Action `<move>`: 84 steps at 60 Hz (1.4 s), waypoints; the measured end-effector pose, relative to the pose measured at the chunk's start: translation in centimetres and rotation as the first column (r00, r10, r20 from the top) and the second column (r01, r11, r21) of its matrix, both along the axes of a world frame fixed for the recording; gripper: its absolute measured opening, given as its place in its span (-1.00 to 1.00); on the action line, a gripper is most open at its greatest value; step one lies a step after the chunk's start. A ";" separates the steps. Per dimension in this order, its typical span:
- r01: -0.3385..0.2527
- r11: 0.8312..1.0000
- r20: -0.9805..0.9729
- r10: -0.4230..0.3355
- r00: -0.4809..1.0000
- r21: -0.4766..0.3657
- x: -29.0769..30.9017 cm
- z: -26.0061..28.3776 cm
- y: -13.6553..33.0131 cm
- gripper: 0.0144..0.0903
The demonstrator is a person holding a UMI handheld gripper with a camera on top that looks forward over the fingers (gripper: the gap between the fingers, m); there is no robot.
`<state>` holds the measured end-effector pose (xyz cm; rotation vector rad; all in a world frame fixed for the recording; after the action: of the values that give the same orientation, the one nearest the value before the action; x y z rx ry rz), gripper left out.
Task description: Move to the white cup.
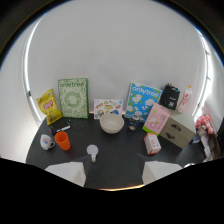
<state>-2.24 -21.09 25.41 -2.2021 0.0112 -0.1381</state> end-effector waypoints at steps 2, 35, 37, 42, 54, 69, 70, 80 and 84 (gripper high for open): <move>0.008 1.000 0.001 -0.008 1.000 0.001 0.1 0.0 -0.1 0.89; -0.042 0.994 -0.041 0.038 0.998 -0.099 -11.1 -6.8 -4.0 0.87; -0.057 0.993 -0.052 0.052 0.997 -0.103 -12.7 -7.5 -3.9 0.87; -0.102 0.988 -0.082 0.093 0.992 -0.118 -17.4 -9.2 -3.3 0.86; -0.218 0.970 -0.154 0.200 0.968 -0.111 -28.6 -12.1 -0.2 0.87; -0.205 0.975 -0.134 0.193 0.972 -0.083 -34.6 -15.7 7.1 0.88; -0.201 0.976 -0.133 0.189 0.973 -0.084 -34.7 -16.0 7.5 0.88; -0.180 0.978 -0.120 0.167 0.979 -0.102 -35.3 -18.3 10.0 0.87; -0.180 0.977 -0.121 0.166 0.979 -0.111 -35.5 -18.8 10.3 0.88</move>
<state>-37.70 -10.81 6.61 -2.3175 -0.1305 0.0835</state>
